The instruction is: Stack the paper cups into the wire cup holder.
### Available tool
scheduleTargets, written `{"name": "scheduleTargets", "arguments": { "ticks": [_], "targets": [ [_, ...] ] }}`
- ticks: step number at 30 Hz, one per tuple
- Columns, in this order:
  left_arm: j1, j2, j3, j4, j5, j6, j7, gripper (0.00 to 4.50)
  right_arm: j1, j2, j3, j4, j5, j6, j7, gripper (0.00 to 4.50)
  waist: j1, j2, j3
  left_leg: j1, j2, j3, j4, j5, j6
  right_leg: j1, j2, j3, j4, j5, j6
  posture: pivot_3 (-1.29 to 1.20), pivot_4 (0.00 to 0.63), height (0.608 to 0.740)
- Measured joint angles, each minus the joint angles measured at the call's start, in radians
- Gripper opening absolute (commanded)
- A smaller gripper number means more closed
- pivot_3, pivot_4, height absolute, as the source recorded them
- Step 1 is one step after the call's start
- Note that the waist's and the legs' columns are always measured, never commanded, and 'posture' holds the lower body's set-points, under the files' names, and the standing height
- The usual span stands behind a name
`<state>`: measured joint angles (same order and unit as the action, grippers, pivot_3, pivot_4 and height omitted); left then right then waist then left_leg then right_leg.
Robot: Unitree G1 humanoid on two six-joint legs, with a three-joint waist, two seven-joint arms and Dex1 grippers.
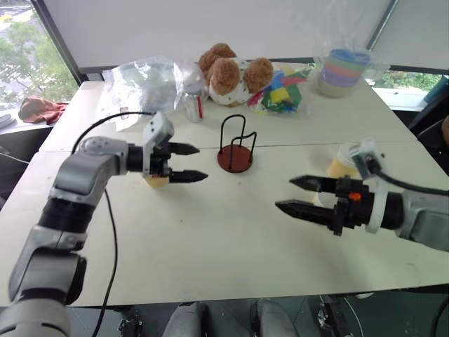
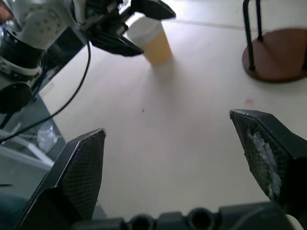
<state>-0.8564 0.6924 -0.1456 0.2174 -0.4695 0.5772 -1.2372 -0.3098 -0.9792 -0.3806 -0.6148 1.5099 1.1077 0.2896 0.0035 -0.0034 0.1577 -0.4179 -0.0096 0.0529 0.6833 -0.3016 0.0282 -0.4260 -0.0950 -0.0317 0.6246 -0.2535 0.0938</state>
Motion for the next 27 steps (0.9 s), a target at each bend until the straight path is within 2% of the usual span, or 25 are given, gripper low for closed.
{"name": "scheduleTargets", "arguments": {
  "ticks": [3, 7, 11, 15, 19, 27],
  "targets": [
    [-0.003, 0.05, 0.009, -0.016, -0.029, 0.072, -0.067, 4.5, -0.065, 0.032, 0.047, -0.019, -0.001, -0.056, -0.097, 4.49, -0.015, -0.002, 0.001, 0.001, 0.0, 0.0, 0.001, -0.002, 0.003, 0.0, 0.001, 0.0, 0.002, -0.001, 0.004, 0.0, 0.15, 0.74],
    [0.052, 0.153, 0.034, -0.152, -0.099, 0.201, -0.123, 4.5, -0.102, 0.141, 0.219, 0.016, -0.185, -0.095, -0.151, 4.49, -0.017, -0.004, 0.003, 0.002, 0.001, -0.001, 0.001, -0.001, 0.003, -0.001, 0.002, 0.002, 0.004, -0.001, 0.005, 0.0, 0.15, 0.74],
    [0.18, 0.244, 0.121, -0.319, -0.165, 0.296, -0.104, 4.5, -0.185, 0.299, 0.393, 0.151, -0.411, -0.17, -0.136, 4.49, -0.02, -0.005, 0.003, 0.004, 0.002, -0.001, 0.001, 0.0, 0.002, 0.0, 0.002, 0.002, 0.006, -0.001, 0.005, 0.0, 0.15, 0.74],
    [0.328, 0.31, 0.232, -0.442, -0.213, 0.36, -0.04, 4.5, -0.296, 0.44, 0.531, 0.387, -0.637, -0.278, -0.054, 4.49, -0.02, -0.005, 0.004, 0.005, 0.002, -0.002, 0.001, 0.0, 0.001, 0.0, 0.003, 0.002, 0.007, -0.001, 0.005, 0.0, 0.15, 0.74],
    [0.426, 0.332, 0.366, -0.489, -0.234, 0.379, 0.033, 4.5, -0.408, 0.552, 0.583, 0.598, -0.792, -0.382, 0.052, 4.49, -0.014, -0.005, 0.004, 0.004, 0.002, -0.003, 0.001, 0.002, -0.003, 0.0, 0.003, 0.001, 0.007, -0.001, 0.005, 0.0, 0.15, 0.74],
    [0.545, 0.334, 0.493, -0.505, -0.279, 0.404, 0.123, 4.5, -0.561, 0.707, 0.595, 0.963, -0.987, -0.551, 0.188, 4.49, -0.023, -0.005, 0.004, 0.005, 0.002, -0.003, 0.0, 0.004, -0.007, 0.0, 0.002, 0.001, 0.007, -0.001, 0.005, 0.0, 0.15, 0.74]
  ]
}}
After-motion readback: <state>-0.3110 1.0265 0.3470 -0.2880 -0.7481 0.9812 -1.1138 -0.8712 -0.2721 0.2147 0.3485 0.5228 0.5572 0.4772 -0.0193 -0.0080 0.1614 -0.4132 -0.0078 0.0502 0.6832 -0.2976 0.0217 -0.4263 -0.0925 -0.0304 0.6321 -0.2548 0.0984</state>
